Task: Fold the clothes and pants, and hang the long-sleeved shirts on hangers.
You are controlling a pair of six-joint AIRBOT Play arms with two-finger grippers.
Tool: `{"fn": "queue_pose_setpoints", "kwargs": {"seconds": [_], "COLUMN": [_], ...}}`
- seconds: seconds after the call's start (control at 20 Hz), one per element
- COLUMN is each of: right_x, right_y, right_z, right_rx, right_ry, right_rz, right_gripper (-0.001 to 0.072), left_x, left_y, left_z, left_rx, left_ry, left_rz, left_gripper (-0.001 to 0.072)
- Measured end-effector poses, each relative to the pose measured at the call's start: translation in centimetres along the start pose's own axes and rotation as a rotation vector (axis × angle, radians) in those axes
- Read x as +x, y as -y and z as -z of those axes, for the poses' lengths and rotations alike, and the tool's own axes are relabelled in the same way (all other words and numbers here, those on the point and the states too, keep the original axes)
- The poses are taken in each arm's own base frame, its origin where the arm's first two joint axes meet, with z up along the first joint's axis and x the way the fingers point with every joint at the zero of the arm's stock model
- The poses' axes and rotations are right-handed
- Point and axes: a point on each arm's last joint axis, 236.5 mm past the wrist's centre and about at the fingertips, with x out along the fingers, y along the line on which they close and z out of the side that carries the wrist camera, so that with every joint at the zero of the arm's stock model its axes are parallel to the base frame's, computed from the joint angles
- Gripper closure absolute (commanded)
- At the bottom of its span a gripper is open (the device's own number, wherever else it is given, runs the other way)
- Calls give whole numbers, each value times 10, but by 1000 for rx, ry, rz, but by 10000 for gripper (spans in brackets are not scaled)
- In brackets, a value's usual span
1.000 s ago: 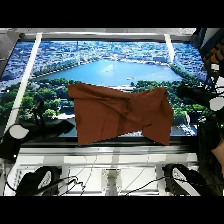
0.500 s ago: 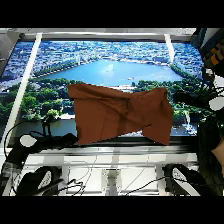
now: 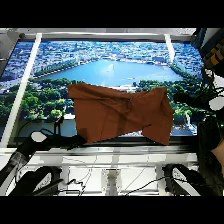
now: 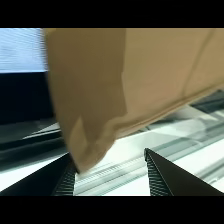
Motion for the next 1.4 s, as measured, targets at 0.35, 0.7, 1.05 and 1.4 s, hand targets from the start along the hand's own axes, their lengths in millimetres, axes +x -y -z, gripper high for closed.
{"fn": "queue_pose_setpoints", "kwargs": {"seconds": [0.35,0.7,1.05,1.4], "right_x": [0,3,23,62], "right_y": [1,34,80,65], "right_z": [4,41,101,133], "right_rx": [-4,-51,120,272], "right_ry": [-18,-182,-423,-523], "right_rz": [3,119,119,-113], "right_gripper": [120,202,233,233], "left_x": [10,9,9,8], "left_y": [-5,-11,-12,-12], "left_z": [-23,-39,-43,-44], "left_rx": [7,7,5,3], "left_ry": [84,153,169,172], "left_rz": [-19,-45,-49,-48], "left_gripper": [594,690,690,690]}}
